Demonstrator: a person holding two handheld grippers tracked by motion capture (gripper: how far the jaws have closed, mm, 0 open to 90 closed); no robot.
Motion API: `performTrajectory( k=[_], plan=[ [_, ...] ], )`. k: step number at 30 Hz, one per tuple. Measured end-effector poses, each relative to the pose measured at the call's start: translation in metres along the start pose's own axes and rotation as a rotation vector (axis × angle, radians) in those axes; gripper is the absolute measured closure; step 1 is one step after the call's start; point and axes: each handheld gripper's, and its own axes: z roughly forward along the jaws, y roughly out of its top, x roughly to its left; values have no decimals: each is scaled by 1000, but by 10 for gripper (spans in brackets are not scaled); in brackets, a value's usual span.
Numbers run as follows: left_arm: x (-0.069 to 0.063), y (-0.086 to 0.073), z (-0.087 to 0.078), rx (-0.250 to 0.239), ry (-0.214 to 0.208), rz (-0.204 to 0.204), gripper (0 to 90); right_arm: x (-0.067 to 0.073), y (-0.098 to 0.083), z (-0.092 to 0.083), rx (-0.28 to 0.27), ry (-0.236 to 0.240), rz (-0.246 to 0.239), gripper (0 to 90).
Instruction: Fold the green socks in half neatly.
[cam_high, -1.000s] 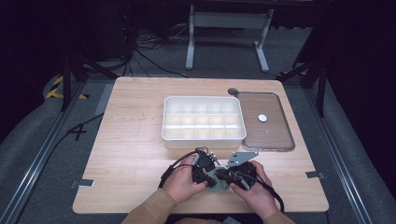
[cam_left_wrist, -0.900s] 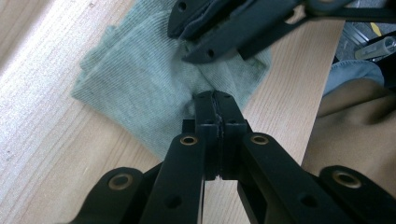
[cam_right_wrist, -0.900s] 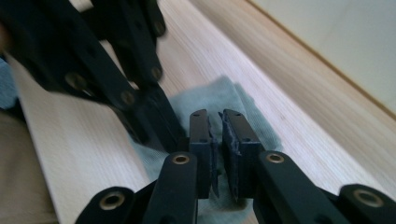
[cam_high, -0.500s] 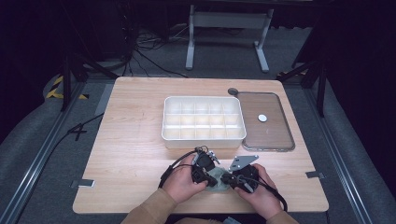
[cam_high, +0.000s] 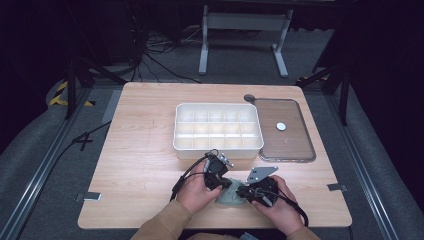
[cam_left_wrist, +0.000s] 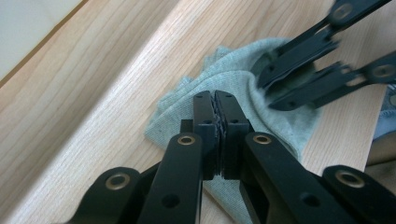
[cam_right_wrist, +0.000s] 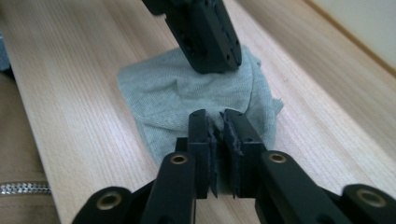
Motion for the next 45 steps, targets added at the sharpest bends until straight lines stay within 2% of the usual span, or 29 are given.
performTrajectory(
  k=[4,6,7,9,13,15,17,23,28,34,40,45],
  plan=[
    [1,-2,1,15,-2,-24,896,4,6,-7,-53,-8,-10,821],
    [1,-2,2,14,-3,-22,897,10,11,-9,-94,-6,-24,822],
    [1,-2,2,14,-3,-22,896,10,11,-9,-94,-6,-24,822],
    [1,-2,1,15,-4,-25,897,11,13,-2,-76,-9,-24,799],
    [1,-3,1,12,-5,-29,897,9,10,5,-75,-7,-12,787],
    [2,-3,1,14,-7,-29,897,8,10,8,-48,-4,-16,792],
    [2,-4,2,9,-12,-35,898,8,7,9,-14,-13,-30,796],
    [2,-4,1,11,-11,-34,898,6,2,4,33,-8,-8,787],
    [1,-4,-1,2,-13,-27,894,7,1,6,40,-15,-29,798],
    [0,-7,-15,-23,-18,-13,861,6,1,6,44,-13,-24,803],
    [4,-12,-30,-50,-20,-31,826,6,1,6,47,-13,-25,803],
    [11,-18,-31,-8,-5,-40,811,6,2,6,53,-7,-22,803]
  ],
)
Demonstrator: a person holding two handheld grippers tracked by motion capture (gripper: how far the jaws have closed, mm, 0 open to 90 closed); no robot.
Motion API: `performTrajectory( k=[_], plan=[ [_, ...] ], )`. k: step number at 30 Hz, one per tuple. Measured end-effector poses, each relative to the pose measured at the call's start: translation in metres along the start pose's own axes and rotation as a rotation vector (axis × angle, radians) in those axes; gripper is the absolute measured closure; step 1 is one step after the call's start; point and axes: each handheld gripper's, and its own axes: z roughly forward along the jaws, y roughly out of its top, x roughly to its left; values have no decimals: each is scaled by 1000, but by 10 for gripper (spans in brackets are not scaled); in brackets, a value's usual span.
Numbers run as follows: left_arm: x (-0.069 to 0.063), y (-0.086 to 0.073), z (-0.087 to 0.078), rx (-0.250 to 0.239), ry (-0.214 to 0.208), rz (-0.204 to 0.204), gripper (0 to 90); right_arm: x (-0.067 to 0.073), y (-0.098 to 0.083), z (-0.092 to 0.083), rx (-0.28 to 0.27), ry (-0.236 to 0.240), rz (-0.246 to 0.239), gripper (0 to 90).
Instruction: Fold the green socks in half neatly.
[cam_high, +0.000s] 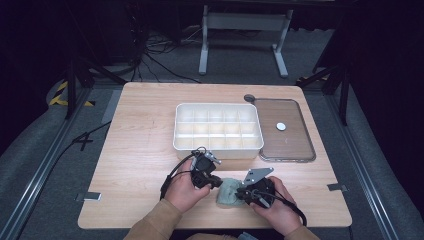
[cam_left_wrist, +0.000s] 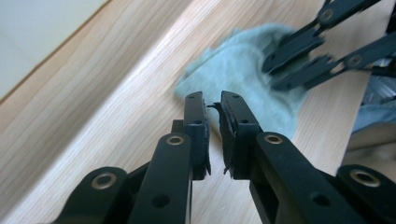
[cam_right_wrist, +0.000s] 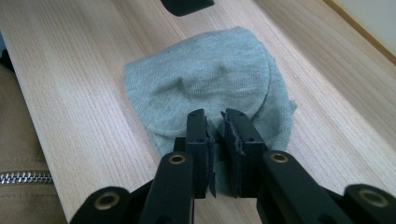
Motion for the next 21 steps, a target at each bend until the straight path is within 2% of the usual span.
performTrajectory(
  k=[3,7,9,12,15,21],
  plan=[
    [0,-2,1,8,-4,-2,802,-1,0,0,-2,7,-3,807],
    [0,-3,3,24,1,17,769,-3,0,-1,-7,21,5,818],
    [0,-3,4,31,10,22,754,-5,0,-6,-32,13,11,847],
    [0,-4,5,41,11,28,758,-10,-1,-20,-86,-4,51,872],
    [0,-5,7,54,8,28,763,-10,-1,-20,-83,-8,60,887],
    [2,-7,9,67,-1,25,752,-1,3,-13,-94,24,58,893]
  ],
)
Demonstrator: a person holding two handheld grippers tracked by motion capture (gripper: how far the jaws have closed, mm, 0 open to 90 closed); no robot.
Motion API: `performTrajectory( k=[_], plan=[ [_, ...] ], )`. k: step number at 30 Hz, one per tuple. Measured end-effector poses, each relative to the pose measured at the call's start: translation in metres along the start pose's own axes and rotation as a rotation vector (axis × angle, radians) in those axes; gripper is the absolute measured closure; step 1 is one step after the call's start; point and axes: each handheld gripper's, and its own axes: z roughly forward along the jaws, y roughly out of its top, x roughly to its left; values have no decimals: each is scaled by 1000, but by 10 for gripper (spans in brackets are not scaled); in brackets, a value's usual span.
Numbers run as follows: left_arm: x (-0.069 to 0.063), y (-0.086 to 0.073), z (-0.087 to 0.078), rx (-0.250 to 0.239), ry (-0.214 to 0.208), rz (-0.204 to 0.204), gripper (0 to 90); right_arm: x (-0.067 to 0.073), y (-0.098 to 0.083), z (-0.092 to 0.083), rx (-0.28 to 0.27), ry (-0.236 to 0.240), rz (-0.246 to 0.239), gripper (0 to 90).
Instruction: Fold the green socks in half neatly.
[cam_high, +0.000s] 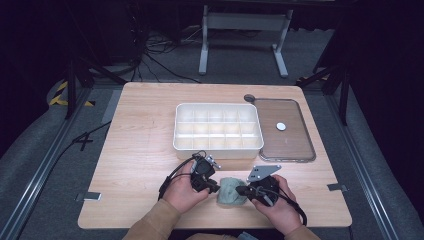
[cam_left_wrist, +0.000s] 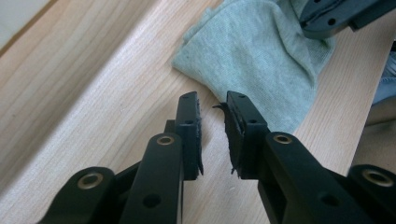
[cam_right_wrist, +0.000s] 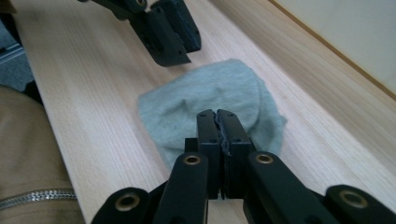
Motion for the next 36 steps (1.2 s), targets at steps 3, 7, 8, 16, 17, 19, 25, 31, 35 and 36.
performTrajectory(
  k=[3,7,8,16,17,19,25,31,35,36],
  plan=[
    [2,-2,2,14,-4,-6,751,-1,-2,2,8,0,18,893],
    [3,-3,3,24,-8,-9,752,-9,-8,11,58,-24,32,894],
    [3,-3,3,24,-10,-7,751,-9,-10,12,47,-20,29,894],
    [2,-2,8,42,-24,1,757,-11,-11,12,52,-6,6,896],
    [1,-2,8,45,-24,0,758,-11,-11,12,51,-7,3,896],
    [1,-1,9,45,-25,1,763,-12,-12,11,55,-4,6,896],
    [-1,2,12,42,-32,14,770,-13,-13,11,48,4,2,897],
    [-2,4,13,27,-36,32,762,-12,-13,12,49,-3,-7,898],
    [-4,5,13,-1,-45,47,759,-11,-12,12,54,-3,-10,898],
    [-5,6,12,-19,-52,47,759,-11,-12,12,57,-6,-11,898]
  ],
)
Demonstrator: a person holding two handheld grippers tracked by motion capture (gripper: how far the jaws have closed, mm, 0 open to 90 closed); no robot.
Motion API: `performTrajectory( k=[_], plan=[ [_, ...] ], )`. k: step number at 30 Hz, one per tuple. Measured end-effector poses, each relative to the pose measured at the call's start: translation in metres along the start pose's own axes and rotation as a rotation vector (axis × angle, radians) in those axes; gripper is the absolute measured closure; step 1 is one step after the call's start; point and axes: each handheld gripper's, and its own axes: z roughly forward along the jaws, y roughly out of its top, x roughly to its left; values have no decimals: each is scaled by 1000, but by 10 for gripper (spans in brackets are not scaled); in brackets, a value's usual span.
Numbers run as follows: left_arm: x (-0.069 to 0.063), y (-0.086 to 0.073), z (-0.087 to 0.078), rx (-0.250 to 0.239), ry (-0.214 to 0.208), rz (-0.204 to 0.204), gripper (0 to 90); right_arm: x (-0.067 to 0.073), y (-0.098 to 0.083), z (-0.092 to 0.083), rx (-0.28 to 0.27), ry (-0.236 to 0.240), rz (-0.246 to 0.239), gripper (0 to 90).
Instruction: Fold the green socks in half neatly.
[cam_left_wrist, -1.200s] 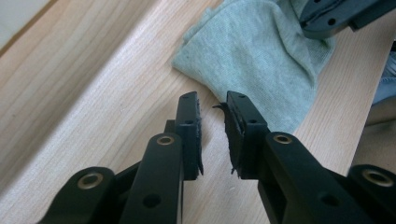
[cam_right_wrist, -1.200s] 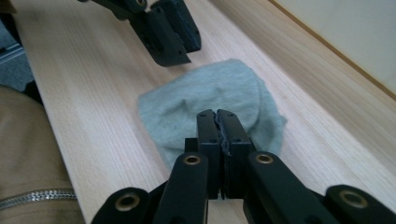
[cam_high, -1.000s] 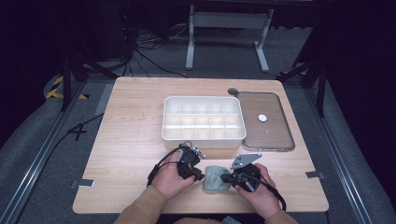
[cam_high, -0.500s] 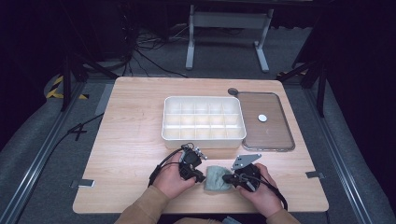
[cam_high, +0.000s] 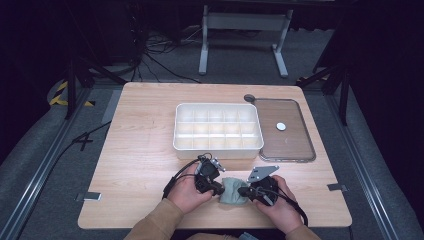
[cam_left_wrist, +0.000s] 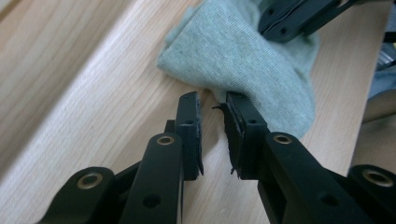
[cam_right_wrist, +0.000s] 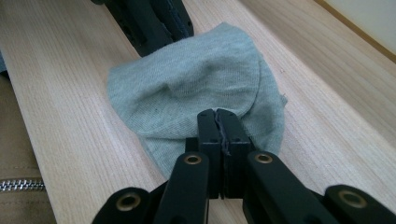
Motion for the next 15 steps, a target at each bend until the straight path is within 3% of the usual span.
performTrajectory(
  k=[3,9,15],
  plan=[
    [-4,2,-2,-35,-7,29,749,2,1,0,7,-8,-3,898],
    [-13,4,-6,-56,-36,78,756,10,5,4,4,7,-33,896],
    [-23,8,-4,-56,-17,107,767,13,7,8,-19,25,-26,895]
  ],
)
